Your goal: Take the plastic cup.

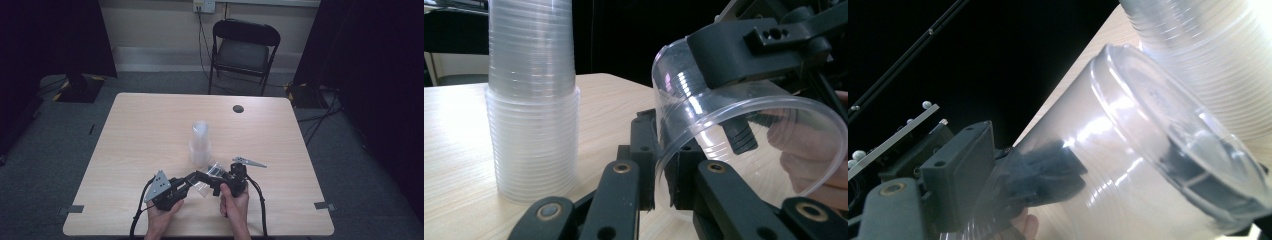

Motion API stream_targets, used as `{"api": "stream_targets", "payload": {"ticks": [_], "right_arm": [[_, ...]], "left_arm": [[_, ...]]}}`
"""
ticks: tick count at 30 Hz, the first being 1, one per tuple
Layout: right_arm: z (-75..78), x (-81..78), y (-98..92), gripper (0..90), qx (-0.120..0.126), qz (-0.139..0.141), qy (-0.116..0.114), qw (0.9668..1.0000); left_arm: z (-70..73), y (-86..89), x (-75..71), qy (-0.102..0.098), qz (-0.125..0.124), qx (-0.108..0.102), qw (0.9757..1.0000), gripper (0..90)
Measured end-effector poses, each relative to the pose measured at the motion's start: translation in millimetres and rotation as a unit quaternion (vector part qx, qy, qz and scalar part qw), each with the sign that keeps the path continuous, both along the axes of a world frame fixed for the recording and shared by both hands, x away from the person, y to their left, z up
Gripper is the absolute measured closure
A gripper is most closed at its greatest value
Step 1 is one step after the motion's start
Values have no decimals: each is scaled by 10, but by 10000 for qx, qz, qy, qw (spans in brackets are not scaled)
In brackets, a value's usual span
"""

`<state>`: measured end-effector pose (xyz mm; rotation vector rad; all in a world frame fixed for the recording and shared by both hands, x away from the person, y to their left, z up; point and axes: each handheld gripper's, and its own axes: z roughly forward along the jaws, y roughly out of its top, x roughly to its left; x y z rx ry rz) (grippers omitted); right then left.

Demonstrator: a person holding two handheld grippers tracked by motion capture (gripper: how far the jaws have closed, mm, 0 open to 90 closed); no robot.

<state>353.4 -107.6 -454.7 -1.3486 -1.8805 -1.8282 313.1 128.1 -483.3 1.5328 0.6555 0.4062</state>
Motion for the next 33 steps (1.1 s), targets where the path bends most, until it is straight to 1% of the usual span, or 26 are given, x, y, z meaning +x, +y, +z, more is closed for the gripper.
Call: {"api": "stream_targets", "payload": {"ticks": [2,4,11,14,16,17,19,22,23,25,27,28,31,33], "right_arm": [[1,0,-1,129,1,-6,3,10000],[6,-3,-1,129,-24,3,-22,10000],[20,-19,-8,132,14,2,12,10000],[19,-23,-19,133,33,-1,15,10000],[26,-27,-26,133,54,10,31,10000],[30,-32,-33,132,73,17,21,10000],[40,-41,-45,130,122,34,11,9999],[59,-54,-67,125,113,60,-90,9999],[64,-55,-78,127,135,81,-130,9998],[74,-58,-87,130,82,66,-158,9998],[77,-63,-93,135,52,68,-197,9998],[76,-66,-96,135,-12,53,-227,9997],[74,-73,-99,135,-76,72,-276,9996],[75,-78,-105,135,-140,64,-345,9993]], "left_arm": [[0,2,-2,-7,-13,11,10000,844],[1,6,3,3,3,-41,10000,842],[12,25,38,43,31,-110,9999,840],[19,32,52,25,27,-92,10000,840],[28,42,60,1,83,-78,9999,841],[30,51,68,-2,139,-76,9999,846],[35,96,100,27,167,-103,9998,852],[82,152,111,-4,203,-3,9998,863],[94,169,114,6,239,-11,9997,864],[116,210,120,27,261,-64,9996,867],[135,243,122,-16,331,-58,9994,867],[143,254,124,-10,351,-55,9994,866],[162,277,122,37,331,-55,9994,867],[173,289,121,120,263,-51,9996,866]]}}
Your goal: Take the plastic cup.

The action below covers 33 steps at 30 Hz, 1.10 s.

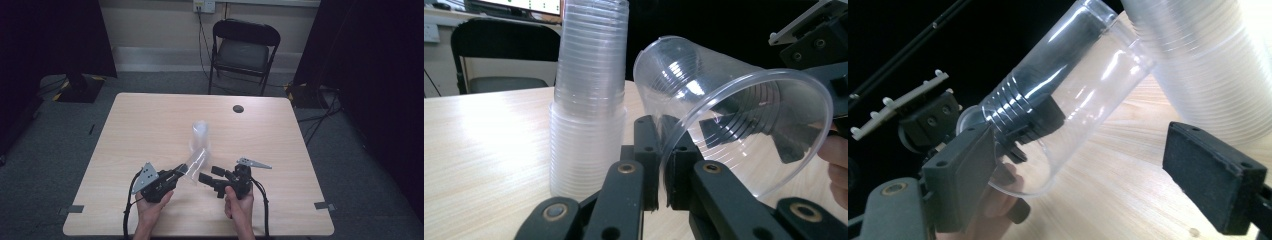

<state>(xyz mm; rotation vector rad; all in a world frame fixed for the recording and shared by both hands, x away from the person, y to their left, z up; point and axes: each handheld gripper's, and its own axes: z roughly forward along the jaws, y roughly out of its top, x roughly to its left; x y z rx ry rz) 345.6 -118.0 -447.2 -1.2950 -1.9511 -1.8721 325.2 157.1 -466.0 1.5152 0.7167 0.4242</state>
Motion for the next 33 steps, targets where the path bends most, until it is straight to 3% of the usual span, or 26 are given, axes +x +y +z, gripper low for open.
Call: {"api": "stream_targets", "payload": {"ticks": [6,10,13,19,26,31,33], "right_arm": [[-13,-55,-43,135,-415,-132,-318,9985],[-30,-96,-91,136,-795,-285,-560,9948],[-26,-131,-133,137,-1038,-406,-824,9903],[10,-184,-185,138,-1424,-547,-1203,9809],[22,-266,-153,139,-2016,-541,-1665,9637],[30,-288,-126,139,-2218,-368,-1868,9563],[30,-291,-110,139,-2321,-288,-1937,9528]], "left_arm": [[45,31,-10,124,-59,152,9998,866],[59,67,-22,212,-172,141,9995,866],[63,95,-10,325,-221,173,9991,866],[50,100,36,490,-139,531,9973,865],[25,69,70,844,-354,658,9936,865],[37,19,121,1172,-556,949,9870,866],[45,-4,124,1152,-579,1028,9863,867]]}}
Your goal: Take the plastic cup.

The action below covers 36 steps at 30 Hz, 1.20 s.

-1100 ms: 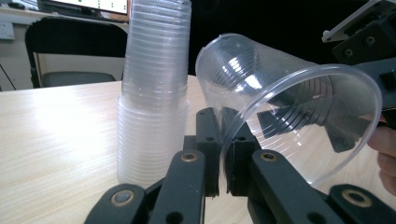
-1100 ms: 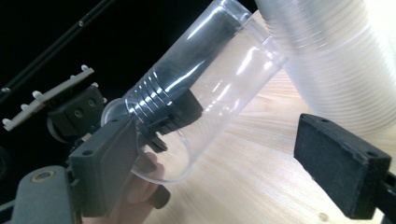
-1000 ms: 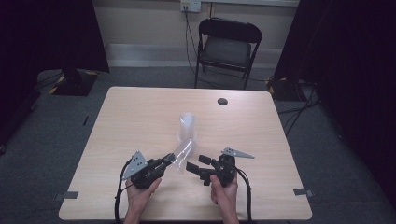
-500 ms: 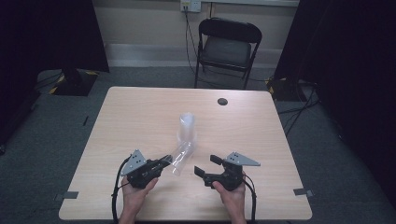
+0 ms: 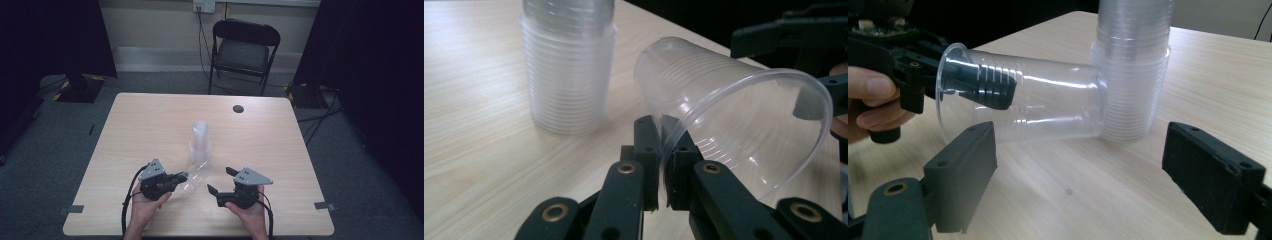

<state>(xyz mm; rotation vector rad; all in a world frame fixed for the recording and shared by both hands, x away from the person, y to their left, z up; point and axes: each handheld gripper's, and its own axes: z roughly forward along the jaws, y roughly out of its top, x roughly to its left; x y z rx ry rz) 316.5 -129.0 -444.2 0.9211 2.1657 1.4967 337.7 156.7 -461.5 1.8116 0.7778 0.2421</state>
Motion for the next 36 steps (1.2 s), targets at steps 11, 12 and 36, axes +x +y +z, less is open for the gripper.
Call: {"api": "stream_targets", "payload": {"ticks": [11,12,36], "right_arm": [[12,-25,75,138,-526,368,-251,9976],[13,-26,83,138,-596,399,-291,9970],[-77,-88,329,129,-1837,854,-969,9745]], "left_arm": [[24,-99,66,381,-304,432,9979,867],[31,-106,71,414,-275,403,9980,868],[159,-250,168,914,-562,681,9919,868]]}}
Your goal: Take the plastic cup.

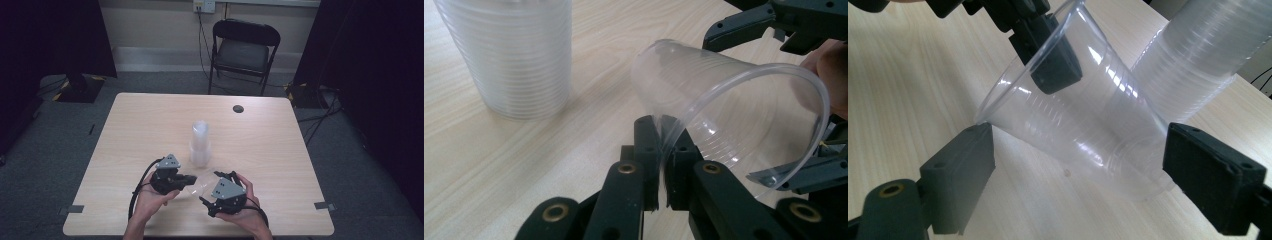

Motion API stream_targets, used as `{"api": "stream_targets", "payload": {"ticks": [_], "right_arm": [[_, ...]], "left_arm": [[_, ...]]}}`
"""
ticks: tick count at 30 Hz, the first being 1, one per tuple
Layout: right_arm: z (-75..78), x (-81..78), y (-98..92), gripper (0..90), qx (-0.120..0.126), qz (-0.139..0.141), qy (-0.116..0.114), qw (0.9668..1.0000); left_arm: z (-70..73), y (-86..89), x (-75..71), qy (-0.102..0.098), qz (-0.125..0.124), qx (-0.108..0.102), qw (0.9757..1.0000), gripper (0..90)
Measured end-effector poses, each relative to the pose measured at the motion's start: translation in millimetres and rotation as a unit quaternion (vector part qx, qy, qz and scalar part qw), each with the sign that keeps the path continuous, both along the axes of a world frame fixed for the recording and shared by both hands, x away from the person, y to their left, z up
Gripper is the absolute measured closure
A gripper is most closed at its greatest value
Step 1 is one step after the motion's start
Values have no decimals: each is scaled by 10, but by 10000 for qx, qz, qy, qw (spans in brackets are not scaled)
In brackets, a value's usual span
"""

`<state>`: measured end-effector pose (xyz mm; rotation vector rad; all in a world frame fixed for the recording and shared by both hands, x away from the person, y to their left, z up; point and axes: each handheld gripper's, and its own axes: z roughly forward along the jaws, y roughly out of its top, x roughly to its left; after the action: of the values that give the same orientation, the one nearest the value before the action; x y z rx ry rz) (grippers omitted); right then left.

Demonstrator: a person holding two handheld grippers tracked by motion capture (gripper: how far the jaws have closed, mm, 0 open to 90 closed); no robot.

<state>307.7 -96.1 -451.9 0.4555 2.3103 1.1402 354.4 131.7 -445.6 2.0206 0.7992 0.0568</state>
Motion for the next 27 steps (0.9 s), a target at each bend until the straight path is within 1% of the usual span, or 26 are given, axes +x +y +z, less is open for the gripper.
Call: {"api": "stream_targets", "payload": {"ticks": [1,5,6,7,9,10,11,13,14,16,18,21,23,24,25,26,27], "right_arm": [[-4,3,4,129,-9,21,-12,10000],[-18,-7,47,127,-170,85,-79,9998],[-19,-7,60,122,-213,96,-90,9997],[-15,-10,99,122,-289,143,-148,9994],[-9,-9,109,123,-280,161,-125,9994],[-5,-6,126,123,-297,192,-117,9993],[-1,-5,145,127,-333,206,-130,9991],[3,-1,160,136,-342,206,-132,9991],[3,1,162,137,-335,187,-161,9991],[8,5,160,141,-314,194,-146,9992],[5,11,172,155,-358,197,-159,9990],[-7,12,200,173,-430,207,-178,9987],[-9,6,213,185,-412,233,-178,9987],[-2,2,211,203,-341,260,-149,9990],[14,0,198,221,-197,313,-95,9993],[29,0,189,220,-122,334,-91,9993],[39,1,187,219,-147,310,-117,9993]], "left_arm": [[0,1,7,18,-16,52,10000,868],[-2,-24,13,95,-90,71,9999,868],[-4,-38,17,113,-113,42,9999,868],[-2,-54,21,116,-101,39,9999,868],[2,-71,26,103,-187,-20,9998,868],[8,-93,23,138,-200,-54,9997,868],[15,-101,23,113,-207,-15,9997,867],[35,-115,18,97,-211,-79,9997,868],[40,-121,19,106,-223,-74,9997,867],[47,-134,29,138,-272,-67,9995,867],[49,-157,38,200,-297,-68,9993,867],[54,-194,33,215,-380,-73,9990,864],[47,-209,33,228,-425,-69,9988,858],[39,-220,33,216,-428,-55,9988,840],[32,-226,33,211,-431,-36,9988,840],[25,-233,32,223,-389,-57,9990,837],[24,-234,35,212,-368,-37,9991,837]]}}
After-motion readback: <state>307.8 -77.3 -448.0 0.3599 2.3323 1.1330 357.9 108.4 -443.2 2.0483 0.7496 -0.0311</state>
